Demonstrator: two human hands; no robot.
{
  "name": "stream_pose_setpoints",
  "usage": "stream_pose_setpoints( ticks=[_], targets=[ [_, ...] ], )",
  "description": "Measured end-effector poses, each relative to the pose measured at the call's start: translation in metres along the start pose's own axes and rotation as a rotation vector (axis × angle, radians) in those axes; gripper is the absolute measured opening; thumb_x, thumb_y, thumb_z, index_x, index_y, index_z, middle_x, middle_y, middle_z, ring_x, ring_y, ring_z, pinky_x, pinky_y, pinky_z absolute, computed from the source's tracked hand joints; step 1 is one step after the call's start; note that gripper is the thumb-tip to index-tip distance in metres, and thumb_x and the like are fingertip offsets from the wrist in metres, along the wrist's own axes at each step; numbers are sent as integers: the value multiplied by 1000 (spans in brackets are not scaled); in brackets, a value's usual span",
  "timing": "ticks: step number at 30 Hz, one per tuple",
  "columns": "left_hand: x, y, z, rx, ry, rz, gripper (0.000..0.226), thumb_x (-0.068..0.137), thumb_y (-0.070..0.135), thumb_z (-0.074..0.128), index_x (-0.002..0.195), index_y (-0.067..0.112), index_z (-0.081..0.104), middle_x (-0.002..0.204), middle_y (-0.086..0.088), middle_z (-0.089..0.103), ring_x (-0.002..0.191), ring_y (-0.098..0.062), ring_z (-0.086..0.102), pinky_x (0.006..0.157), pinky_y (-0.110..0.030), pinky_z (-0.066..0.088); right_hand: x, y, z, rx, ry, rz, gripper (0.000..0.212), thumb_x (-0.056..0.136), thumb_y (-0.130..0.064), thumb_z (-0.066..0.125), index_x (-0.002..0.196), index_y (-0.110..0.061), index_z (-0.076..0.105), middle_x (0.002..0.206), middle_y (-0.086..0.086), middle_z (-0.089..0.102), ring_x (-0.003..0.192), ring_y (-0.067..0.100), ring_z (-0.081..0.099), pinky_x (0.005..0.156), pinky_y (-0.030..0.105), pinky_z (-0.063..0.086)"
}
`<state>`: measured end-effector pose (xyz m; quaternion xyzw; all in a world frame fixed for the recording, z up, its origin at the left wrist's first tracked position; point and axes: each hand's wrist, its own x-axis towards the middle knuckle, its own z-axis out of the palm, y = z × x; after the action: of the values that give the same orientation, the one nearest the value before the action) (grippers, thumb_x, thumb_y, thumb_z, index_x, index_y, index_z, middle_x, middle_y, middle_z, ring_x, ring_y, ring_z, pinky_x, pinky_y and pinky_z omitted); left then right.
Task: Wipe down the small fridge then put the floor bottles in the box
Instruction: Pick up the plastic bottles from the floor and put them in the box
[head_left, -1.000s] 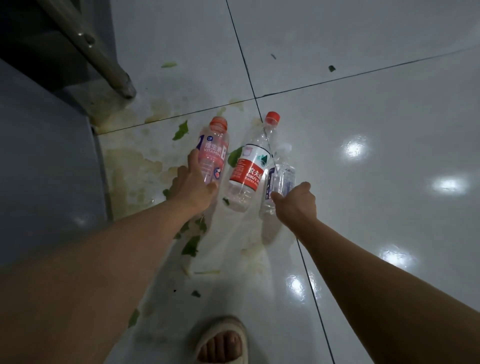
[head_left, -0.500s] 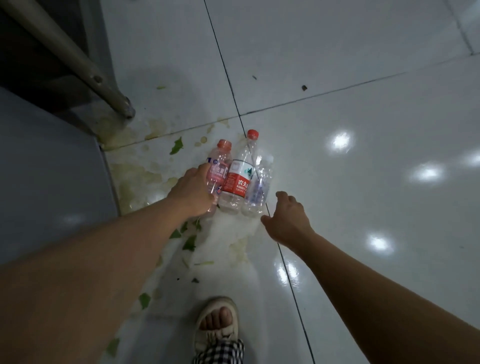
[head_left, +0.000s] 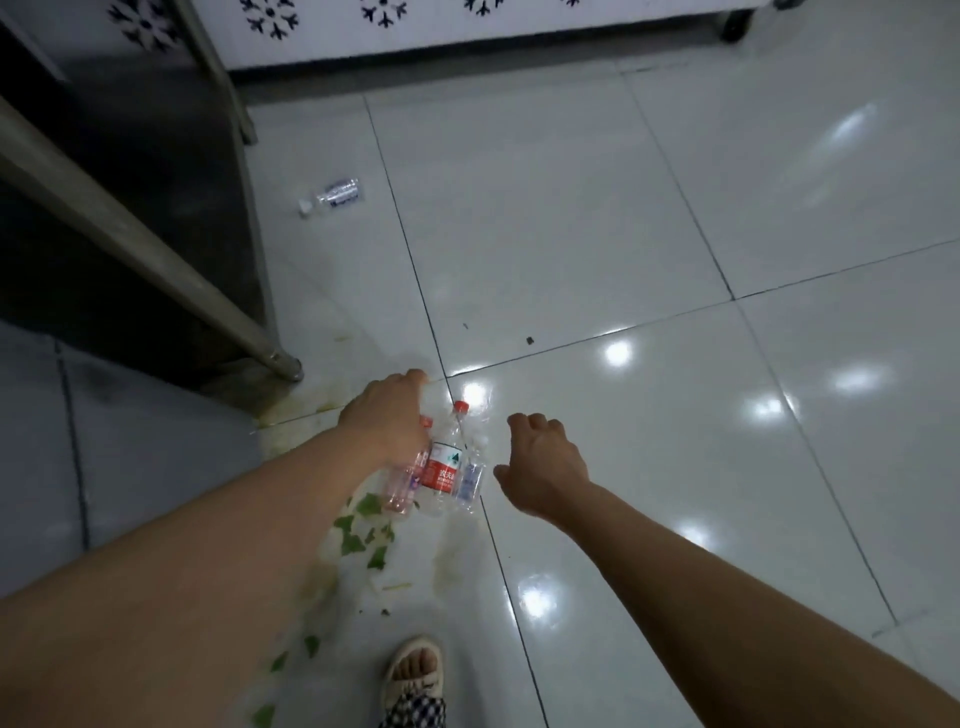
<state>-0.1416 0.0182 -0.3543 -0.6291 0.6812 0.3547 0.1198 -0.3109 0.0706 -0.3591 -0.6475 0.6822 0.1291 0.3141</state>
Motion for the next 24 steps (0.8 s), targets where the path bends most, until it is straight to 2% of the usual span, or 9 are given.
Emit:
stream_pose_setpoints(
  ticks=[3,8,13,19,24],
  targets=[
    [-6,14,-41,4,8,13,70,85,21,61,144,16,24,144,-7,40,129,-26,41,104,-38,39,-1,-3,-48,-46,52,-38,53,91,-29,57,135,-9,36,135,10,44,123,27,39,96,37,40],
    [-7,33,-96,12,21,-7,65,87,21,59,143,17,26,145,-6,40,126,-25,45,99,-33,41,13,9,-119,-133,82,-106,54,91,-29,54,138,-11,33,141,7,41,129,26,34,100,37,39],
    [5,65,-147,16,22,-101,65,87,25,58,143,17,27,144,-6,40,126,-24,43,99,-31,40,42,31,-197,-151,72,-186,50,91,-28,53,135,-12,36,138,7,42,127,26,36,99,36,40],
    [36,133,-192,-111,103,-217,63,84,30,64,139,19,34,143,-5,42,126,-23,45,101,-34,40,84,71,-302,-255,42,-292,50,93,-27,52,136,-11,34,139,8,39,128,27,34,99,36,37],
    [64,170,-222,-147,136,-258,61,87,32,60,140,22,32,144,-2,38,125,-22,43,96,-32,38,124,81,-366,-303,53,-330,43,91,-20,50,131,-10,37,132,8,43,121,26,38,93,35,39]
  ],
)
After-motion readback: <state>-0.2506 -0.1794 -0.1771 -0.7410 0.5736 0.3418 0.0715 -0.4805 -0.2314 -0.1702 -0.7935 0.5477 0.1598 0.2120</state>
